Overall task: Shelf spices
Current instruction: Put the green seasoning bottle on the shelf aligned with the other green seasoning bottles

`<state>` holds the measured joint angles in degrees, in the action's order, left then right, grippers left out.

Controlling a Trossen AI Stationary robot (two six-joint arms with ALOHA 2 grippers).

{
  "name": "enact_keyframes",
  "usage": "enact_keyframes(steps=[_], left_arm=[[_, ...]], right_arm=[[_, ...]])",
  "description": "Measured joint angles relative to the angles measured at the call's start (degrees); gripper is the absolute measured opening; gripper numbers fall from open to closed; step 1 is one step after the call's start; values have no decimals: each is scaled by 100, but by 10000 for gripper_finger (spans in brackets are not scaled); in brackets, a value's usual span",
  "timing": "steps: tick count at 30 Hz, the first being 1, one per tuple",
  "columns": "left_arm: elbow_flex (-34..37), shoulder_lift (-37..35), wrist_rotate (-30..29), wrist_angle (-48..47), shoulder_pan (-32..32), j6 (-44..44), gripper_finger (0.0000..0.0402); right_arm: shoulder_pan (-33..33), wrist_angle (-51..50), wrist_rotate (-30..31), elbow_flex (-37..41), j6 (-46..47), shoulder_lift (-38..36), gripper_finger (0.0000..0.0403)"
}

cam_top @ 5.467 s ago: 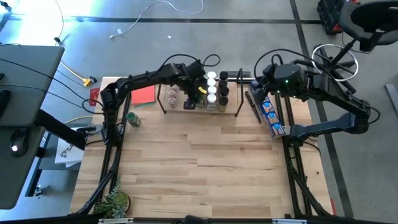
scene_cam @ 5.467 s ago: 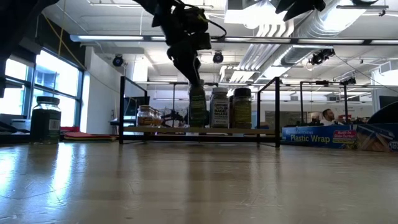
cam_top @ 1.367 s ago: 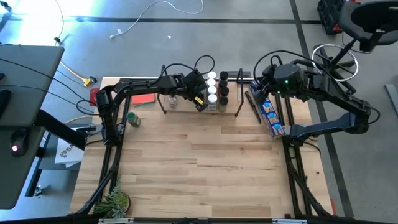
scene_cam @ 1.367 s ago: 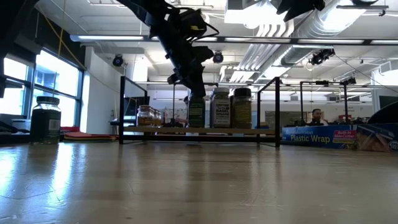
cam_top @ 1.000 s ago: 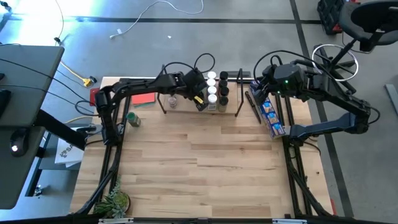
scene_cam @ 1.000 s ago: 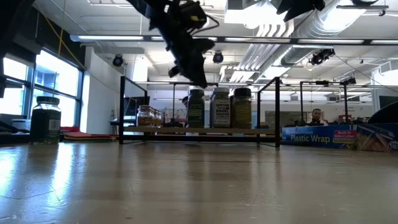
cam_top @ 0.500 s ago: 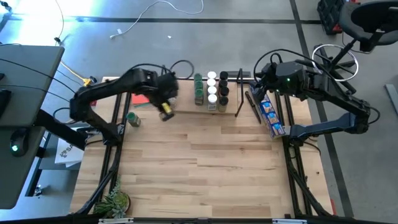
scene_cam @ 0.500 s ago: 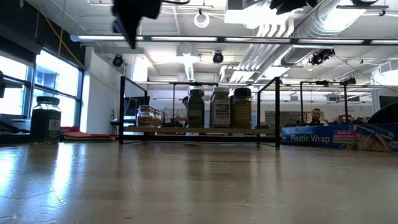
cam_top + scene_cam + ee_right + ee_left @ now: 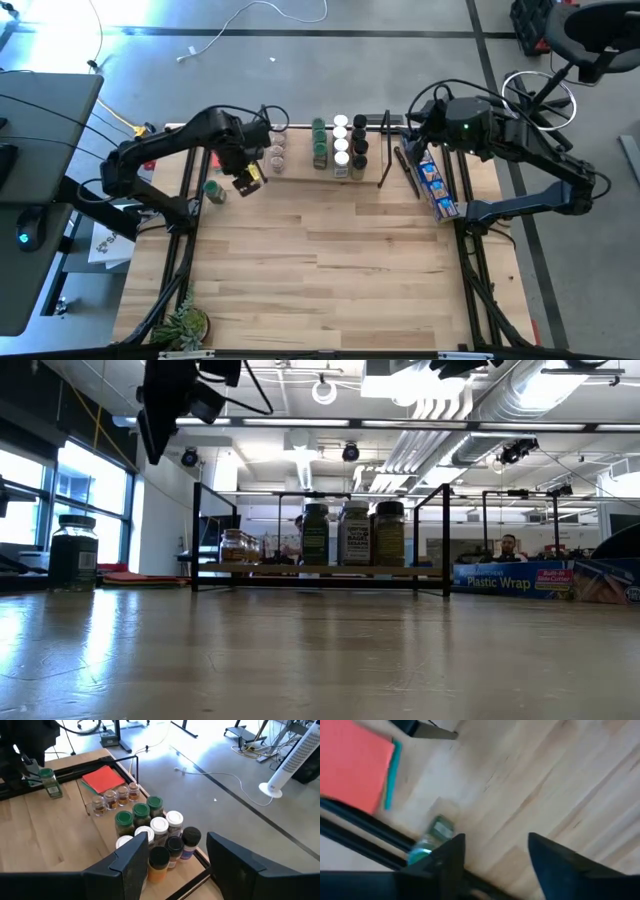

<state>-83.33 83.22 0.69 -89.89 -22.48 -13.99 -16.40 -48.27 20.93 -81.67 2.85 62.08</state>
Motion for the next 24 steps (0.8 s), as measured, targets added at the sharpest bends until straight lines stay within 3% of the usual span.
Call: enact_keyframes(steps=[5, 11, 24], left_arm=[[209, 9, -346, -1, -28, 1389, 257], [669, -9, -846, -5, -47, 2170, 271], [2143, -256, -902, -7, -506, 2217, 271]], right_arm=[[0, -2, -67, 0, 66, 0, 197], [0, -13, -212, 0, 202, 0, 197], [0, -13, -249, 0, 376, 0, 197]])
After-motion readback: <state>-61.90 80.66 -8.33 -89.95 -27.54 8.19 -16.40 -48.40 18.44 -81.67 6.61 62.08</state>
